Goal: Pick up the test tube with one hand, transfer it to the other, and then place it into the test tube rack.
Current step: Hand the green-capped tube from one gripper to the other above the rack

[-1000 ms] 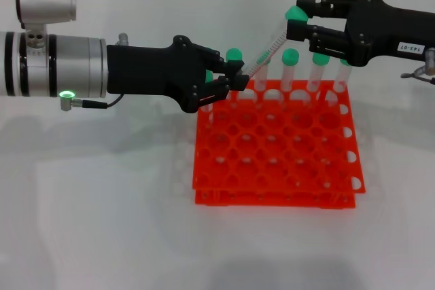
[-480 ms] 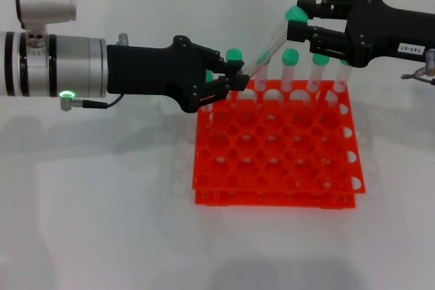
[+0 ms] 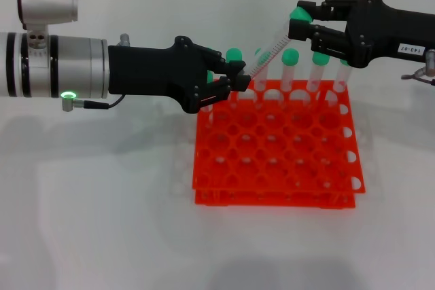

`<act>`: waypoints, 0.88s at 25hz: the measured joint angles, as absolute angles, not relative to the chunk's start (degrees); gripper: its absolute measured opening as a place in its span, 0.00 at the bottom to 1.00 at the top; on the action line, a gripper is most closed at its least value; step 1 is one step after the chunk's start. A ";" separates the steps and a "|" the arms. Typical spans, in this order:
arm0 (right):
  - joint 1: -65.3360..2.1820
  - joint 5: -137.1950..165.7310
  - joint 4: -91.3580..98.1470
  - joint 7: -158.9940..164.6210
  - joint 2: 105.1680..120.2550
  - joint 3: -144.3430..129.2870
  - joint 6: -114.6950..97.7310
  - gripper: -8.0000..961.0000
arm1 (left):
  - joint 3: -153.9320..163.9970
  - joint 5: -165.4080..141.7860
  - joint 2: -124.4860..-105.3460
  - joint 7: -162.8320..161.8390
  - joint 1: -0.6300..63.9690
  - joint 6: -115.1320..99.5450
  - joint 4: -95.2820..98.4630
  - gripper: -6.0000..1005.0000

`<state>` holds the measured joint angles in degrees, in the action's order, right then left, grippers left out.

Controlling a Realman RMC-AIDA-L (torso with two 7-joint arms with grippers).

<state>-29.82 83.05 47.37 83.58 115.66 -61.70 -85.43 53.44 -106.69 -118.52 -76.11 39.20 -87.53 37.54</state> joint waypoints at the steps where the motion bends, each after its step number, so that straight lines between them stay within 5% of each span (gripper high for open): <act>1: -29.80 83.02 47.37 83.58 115.66 -61.70 -85.43 0.36 | 53.44 -106.69 -118.53 -76.11 39.20 -87.53 37.53 0.17; 22: -30.24 82.81 46.78 83.58 115.59 -61.69 -85.37 0.30 | 53.43 -106.72 -118.65 -76.11 39.36 -87.36 37.53 0.17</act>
<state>-30.24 82.81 46.78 83.59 115.59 -61.69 -85.37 53.43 -106.72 -118.65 -76.11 39.36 -87.36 37.53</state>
